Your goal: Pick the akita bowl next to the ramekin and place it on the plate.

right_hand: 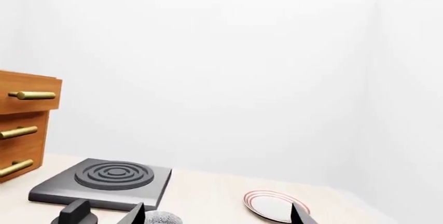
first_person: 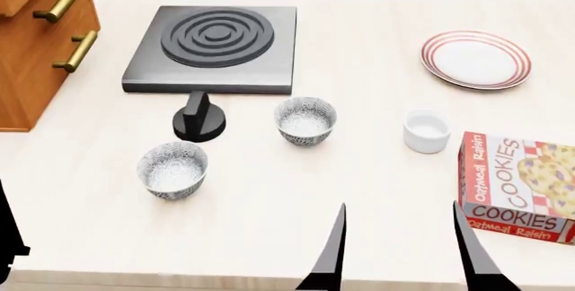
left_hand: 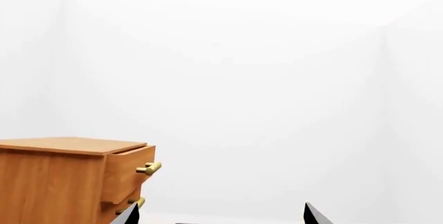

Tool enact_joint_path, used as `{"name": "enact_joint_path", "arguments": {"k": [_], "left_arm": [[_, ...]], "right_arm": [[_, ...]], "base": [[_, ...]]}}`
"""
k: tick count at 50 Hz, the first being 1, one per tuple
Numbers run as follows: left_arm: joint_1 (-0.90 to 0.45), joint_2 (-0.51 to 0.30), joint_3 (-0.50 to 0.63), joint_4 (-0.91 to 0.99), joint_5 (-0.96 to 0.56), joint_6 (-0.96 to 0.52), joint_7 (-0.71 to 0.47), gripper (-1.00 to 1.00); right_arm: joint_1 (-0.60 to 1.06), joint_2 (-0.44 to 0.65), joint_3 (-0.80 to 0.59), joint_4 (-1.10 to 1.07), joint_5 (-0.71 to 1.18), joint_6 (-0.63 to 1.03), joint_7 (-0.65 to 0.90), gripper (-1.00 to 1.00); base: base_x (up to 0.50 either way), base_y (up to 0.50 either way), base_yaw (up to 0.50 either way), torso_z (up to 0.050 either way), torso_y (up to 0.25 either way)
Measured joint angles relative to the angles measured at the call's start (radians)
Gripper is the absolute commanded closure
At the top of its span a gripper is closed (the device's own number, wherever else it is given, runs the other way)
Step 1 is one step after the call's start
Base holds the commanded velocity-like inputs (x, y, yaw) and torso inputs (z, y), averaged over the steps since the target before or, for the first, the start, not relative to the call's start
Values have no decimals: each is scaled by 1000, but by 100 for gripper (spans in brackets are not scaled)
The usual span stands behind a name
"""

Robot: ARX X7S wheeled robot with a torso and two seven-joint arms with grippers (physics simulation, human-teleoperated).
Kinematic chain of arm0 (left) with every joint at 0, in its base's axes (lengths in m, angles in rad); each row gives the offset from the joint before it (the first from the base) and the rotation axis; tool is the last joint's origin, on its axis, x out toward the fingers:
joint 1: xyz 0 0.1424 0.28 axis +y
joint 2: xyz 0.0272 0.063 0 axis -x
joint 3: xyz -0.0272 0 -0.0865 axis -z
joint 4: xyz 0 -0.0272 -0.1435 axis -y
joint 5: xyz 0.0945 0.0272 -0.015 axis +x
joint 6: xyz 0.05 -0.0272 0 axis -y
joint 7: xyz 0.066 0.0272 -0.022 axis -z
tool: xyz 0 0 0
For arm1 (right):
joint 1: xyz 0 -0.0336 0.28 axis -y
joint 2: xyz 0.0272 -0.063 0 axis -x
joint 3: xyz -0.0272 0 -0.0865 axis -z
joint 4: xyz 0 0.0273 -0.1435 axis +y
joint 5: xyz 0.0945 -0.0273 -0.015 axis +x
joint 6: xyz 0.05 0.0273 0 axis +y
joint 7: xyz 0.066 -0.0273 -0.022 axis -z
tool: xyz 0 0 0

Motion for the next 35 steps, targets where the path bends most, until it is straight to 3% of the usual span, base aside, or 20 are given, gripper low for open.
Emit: {"name": "enact_joint_path", "arguments": {"k": [35], "left_arm": [[3, -14, 19, -18, 9, 29, -19, -100]], "right_arm": [[5, 32, -13, 7, 35, -24, 29, -100]], "base": [[254, 0, 0, 0, 0]]}}
